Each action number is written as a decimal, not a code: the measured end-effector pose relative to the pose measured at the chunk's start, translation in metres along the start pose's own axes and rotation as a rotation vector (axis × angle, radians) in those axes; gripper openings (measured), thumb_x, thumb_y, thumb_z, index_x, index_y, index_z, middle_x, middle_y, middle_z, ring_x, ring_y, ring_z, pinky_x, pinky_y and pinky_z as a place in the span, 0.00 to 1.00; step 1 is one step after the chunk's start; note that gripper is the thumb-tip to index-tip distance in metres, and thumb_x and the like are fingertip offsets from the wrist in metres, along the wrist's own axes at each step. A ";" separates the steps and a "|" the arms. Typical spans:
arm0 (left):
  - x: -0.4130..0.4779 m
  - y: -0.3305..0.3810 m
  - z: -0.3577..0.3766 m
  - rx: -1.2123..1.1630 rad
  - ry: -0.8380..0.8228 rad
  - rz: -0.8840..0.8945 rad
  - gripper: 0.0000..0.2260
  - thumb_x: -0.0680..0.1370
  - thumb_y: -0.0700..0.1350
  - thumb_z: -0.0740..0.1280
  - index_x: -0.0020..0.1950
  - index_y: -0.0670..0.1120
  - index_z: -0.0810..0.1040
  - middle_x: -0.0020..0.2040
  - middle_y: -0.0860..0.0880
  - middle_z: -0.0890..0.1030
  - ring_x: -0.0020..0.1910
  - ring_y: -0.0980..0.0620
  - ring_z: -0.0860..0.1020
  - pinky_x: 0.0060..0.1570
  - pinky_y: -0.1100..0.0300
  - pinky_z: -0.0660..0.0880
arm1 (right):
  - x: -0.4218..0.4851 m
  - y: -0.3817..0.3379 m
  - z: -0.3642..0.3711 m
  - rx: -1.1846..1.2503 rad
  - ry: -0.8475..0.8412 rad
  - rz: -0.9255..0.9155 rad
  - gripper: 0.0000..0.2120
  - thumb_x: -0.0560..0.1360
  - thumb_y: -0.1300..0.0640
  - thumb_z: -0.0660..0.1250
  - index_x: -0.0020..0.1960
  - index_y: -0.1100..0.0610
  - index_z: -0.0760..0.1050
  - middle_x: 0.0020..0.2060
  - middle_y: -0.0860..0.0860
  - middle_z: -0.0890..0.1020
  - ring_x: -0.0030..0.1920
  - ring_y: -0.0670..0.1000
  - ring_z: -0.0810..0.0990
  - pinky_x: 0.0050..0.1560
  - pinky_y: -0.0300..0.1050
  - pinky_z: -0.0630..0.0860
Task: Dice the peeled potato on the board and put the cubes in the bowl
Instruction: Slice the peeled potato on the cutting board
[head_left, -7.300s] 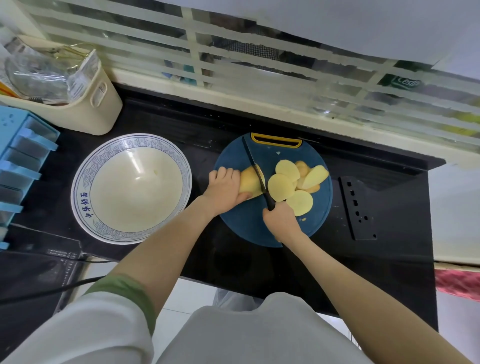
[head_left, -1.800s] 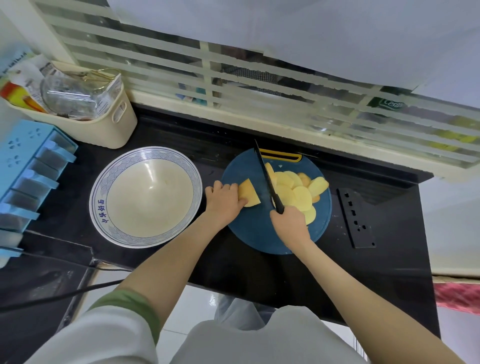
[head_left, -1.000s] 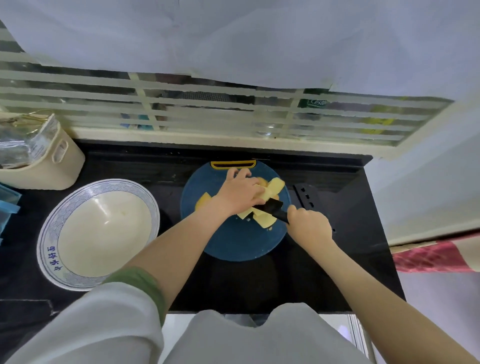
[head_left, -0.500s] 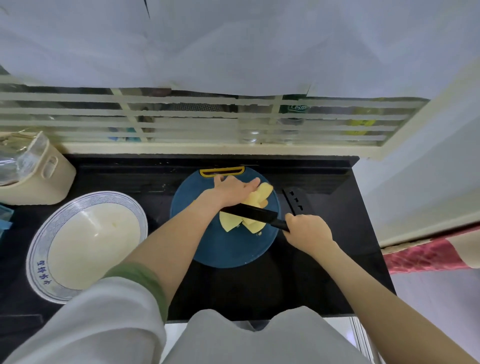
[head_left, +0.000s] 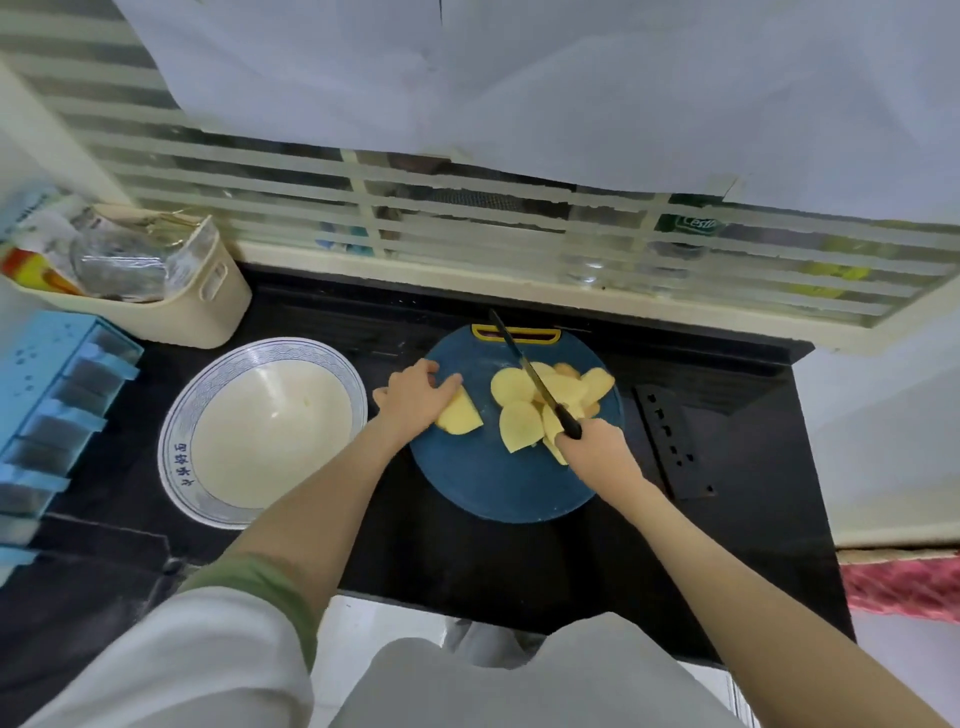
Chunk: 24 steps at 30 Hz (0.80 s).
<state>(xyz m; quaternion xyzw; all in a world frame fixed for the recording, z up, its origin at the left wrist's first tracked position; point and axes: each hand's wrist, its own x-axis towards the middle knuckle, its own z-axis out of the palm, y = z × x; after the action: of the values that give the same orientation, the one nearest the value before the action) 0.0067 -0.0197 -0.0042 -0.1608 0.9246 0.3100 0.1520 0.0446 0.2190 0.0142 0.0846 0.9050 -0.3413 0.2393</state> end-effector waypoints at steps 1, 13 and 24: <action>-0.006 -0.009 0.004 0.015 -0.017 0.034 0.25 0.76 0.63 0.62 0.68 0.51 0.70 0.61 0.51 0.77 0.65 0.47 0.69 0.60 0.49 0.59 | 0.000 -0.007 0.008 0.055 -0.015 0.012 0.15 0.77 0.57 0.61 0.34 0.59 0.64 0.30 0.51 0.69 0.30 0.48 0.66 0.29 0.42 0.61; -0.009 -0.028 0.043 0.164 0.024 0.210 0.21 0.81 0.54 0.59 0.70 0.45 0.64 0.60 0.44 0.75 0.61 0.43 0.71 0.59 0.49 0.62 | 0.000 -0.040 0.061 0.266 -0.111 0.099 0.14 0.76 0.59 0.61 0.35 0.56 0.61 0.28 0.50 0.64 0.28 0.49 0.63 0.26 0.40 0.60; -0.004 -0.031 0.039 0.212 0.024 0.345 0.22 0.81 0.53 0.60 0.70 0.42 0.66 0.60 0.43 0.74 0.59 0.44 0.71 0.57 0.53 0.64 | -0.002 -0.048 0.060 0.214 -0.078 0.109 0.12 0.77 0.58 0.61 0.37 0.57 0.62 0.30 0.50 0.64 0.31 0.50 0.63 0.31 0.44 0.62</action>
<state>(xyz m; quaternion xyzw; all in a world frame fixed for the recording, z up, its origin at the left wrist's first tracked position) 0.0298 -0.0184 -0.0483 0.0134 0.9677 0.2304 0.1017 0.0538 0.1431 0.0034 0.1455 0.8475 -0.4255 0.2821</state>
